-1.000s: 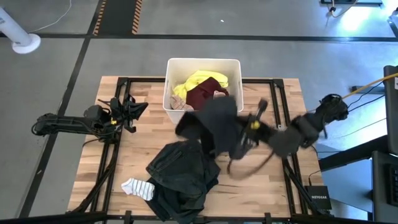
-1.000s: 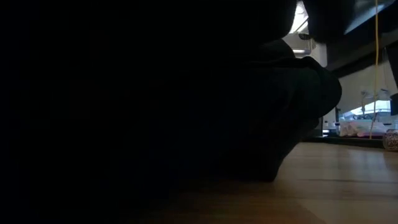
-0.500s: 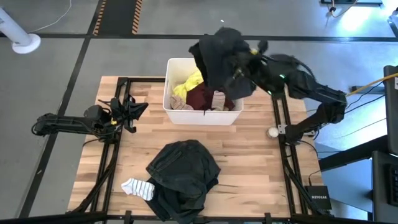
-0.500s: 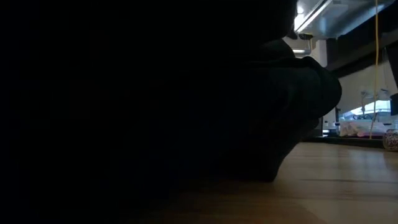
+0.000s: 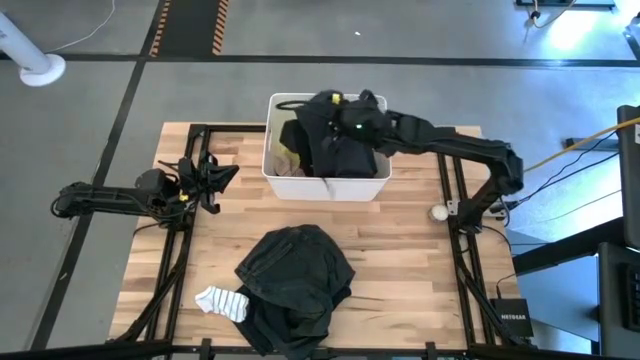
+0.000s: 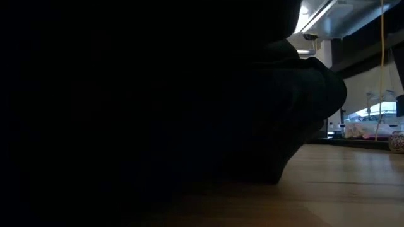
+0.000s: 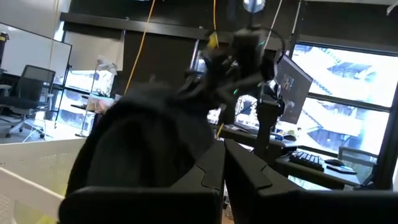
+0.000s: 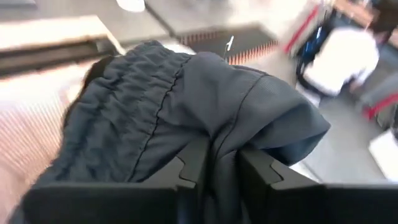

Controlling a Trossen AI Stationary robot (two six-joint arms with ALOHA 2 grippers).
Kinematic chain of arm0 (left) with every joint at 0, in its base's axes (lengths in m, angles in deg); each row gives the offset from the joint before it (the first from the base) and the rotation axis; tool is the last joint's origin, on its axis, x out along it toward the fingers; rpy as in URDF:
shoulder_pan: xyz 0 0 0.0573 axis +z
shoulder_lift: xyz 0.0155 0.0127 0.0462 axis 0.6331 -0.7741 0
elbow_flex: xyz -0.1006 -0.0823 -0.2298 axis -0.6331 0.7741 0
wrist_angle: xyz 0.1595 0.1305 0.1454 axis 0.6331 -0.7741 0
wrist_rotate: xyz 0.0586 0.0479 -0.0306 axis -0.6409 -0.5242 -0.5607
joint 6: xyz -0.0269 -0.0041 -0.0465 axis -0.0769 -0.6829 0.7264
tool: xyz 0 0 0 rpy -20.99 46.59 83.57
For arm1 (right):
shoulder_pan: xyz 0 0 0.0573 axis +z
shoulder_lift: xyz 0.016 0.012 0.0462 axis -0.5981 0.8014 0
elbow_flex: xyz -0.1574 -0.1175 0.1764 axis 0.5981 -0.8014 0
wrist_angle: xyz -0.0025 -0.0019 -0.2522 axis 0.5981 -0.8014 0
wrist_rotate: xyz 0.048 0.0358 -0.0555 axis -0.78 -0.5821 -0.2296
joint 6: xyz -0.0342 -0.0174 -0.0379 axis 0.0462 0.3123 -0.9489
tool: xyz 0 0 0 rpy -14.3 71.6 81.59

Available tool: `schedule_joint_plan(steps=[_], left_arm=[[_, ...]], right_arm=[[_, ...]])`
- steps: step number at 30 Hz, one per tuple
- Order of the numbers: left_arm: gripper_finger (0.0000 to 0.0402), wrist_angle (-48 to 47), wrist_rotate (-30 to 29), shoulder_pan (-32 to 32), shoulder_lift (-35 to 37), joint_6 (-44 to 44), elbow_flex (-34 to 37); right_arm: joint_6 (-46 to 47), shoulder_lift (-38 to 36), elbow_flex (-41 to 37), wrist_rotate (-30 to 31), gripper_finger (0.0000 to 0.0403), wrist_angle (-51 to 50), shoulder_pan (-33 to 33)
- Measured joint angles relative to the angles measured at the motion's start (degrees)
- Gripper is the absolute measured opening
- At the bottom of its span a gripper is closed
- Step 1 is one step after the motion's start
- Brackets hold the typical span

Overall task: Sort clothes
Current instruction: Put the black shorts into the white bin, then put the white sock into the white bin

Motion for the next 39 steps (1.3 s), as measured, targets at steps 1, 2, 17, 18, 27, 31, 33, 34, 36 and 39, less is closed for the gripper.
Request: schedule_joint_plan(steps=[1,2,17,18,27,31,33,34,36,39], left_arm=[[0.0004,0.0,0.0,0.0,0.0,0.0,0.0],[0.0004,0.0,0.0,0.0,0.0,0.0,0.0],[0.0004,0.3,0.0,0.0,0.0,-1.3,0.0],[0.0004,0.3,0.0,0.0,0.0,-1.3,0.0],[0.0004,-0.4,0.0,0.0,0.0,-0.3,0.0],[0.0004,-2.1,1.3,-0.1,0.0,0.8,0.0],[0.0004,-2.3,2.1,-0.1,0.0,1.6,0.0],[0.0004,-2.2,2.9,-0.1,0.0,1.6,0.0],[0.0004,-1.4,5.3,-0.1,0.0,1.6,0.0],[0.0001,1.3,8.6,-0.3,-0.9,1.3,-0.3]], right_arm=[[1.2,0.4,-0.8,-0.5,0.0075,-0.9,-0.4],[2.5,0.9,-1.5,-1.4,0.008,-2.0,-0.9],[5.2,0.6,14.0,-13.3,0.0199,-24.5,-2.3],[5.3,0.6,16.4,-13.7,0.0204,-27.2,-1.7],[7.2,0.4,24.7,-18.5,0.0211,-39.8,14.1],[6.8,0.4,18.8,-17.7,0.0211,-37.9,25.4],[6.8,0.5,14.6,-16.0,0.0211,-35.9,30.3],[7.4,0.5,12.3,-15.0,0.0211,-34.4,32.6],[9.1,0.5,7.7,-13.1,0.0211,-30.6,36.5],[11.5,0.5,0.4,-11.4,0.0211,-24.3,41.5]])
